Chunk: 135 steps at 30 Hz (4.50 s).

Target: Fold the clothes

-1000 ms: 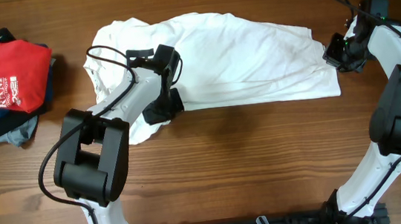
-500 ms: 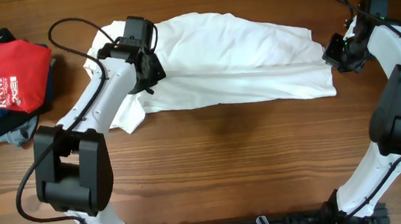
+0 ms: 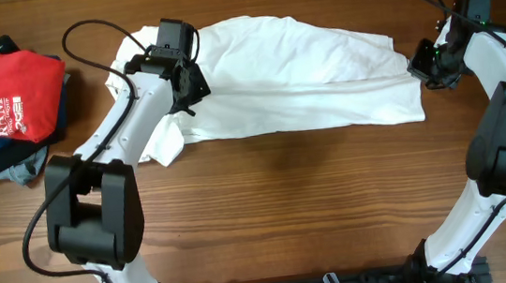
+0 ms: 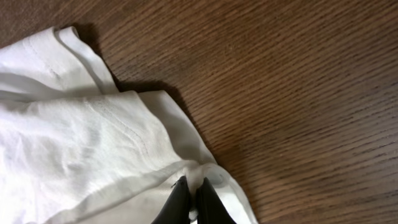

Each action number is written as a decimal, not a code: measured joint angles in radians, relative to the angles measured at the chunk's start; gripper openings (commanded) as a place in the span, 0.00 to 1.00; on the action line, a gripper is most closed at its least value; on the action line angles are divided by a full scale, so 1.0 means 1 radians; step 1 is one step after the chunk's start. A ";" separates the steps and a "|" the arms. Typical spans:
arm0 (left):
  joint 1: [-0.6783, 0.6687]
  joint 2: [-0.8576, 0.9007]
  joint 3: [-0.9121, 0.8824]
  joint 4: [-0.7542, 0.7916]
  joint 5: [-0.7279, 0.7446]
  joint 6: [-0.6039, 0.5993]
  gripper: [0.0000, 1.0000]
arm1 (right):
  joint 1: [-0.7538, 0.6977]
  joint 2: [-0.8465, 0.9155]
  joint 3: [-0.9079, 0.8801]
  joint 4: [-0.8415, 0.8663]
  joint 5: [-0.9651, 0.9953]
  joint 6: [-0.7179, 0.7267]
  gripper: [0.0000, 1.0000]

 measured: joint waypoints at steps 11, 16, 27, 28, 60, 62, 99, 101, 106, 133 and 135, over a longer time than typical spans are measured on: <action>0.000 0.029 0.005 -0.095 0.000 0.004 0.38 | 0.000 0.000 0.000 0.003 -0.042 -0.048 0.20; 0.000 0.009 0.006 -0.293 0.011 0.004 0.38 | 0.000 0.000 0.000 -0.003 -0.075 -0.098 0.22; 0.000 0.003 0.006 -0.322 0.079 0.004 0.41 | 0.000 -0.017 0.000 -0.009 -0.040 -0.109 0.28; 0.000 0.003 0.006 -0.322 0.079 0.004 0.41 | 0.000 -0.018 0.000 -0.002 -0.041 -0.115 0.28; -0.041 0.035 0.005 -0.187 -0.019 0.005 0.52 | 0.026 -0.032 -0.129 -0.076 -0.126 -0.240 0.31; -0.041 0.052 0.005 -0.187 -0.024 0.005 0.46 | 0.026 -0.032 -0.129 -0.076 -0.126 -0.240 0.31; 0.038 0.075 0.101 -0.024 -0.084 0.014 0.79 | 0.026 -0.032 -0.129 -0.076 -0.126 -0.240 0.32; 0.056 0.048 0.101 -0.173 -0.082 0.011 0.77 | 0.026 -0.032 -0.129 -0.076 -0.126 -0.240 0.31; 0.134 -0.105 0.108 -0.468 -0.086 0.002 0.45 | 0.027 -0.032 -0.129 -0.076 -0.118 -0.240 0.31; 0.175 -0.126 -0.362 -0.064 -0.162 -0.140 0.28 | 0.028 -0.033 -0.129 -0.076 -0.111 -0.240 0.32; 0.175 -0.126 -0.362 -0.044 -0.165 -0.141 0.15 | 0.028 -0.033 -0.129 -0.076 -0.111 -0.240 0.32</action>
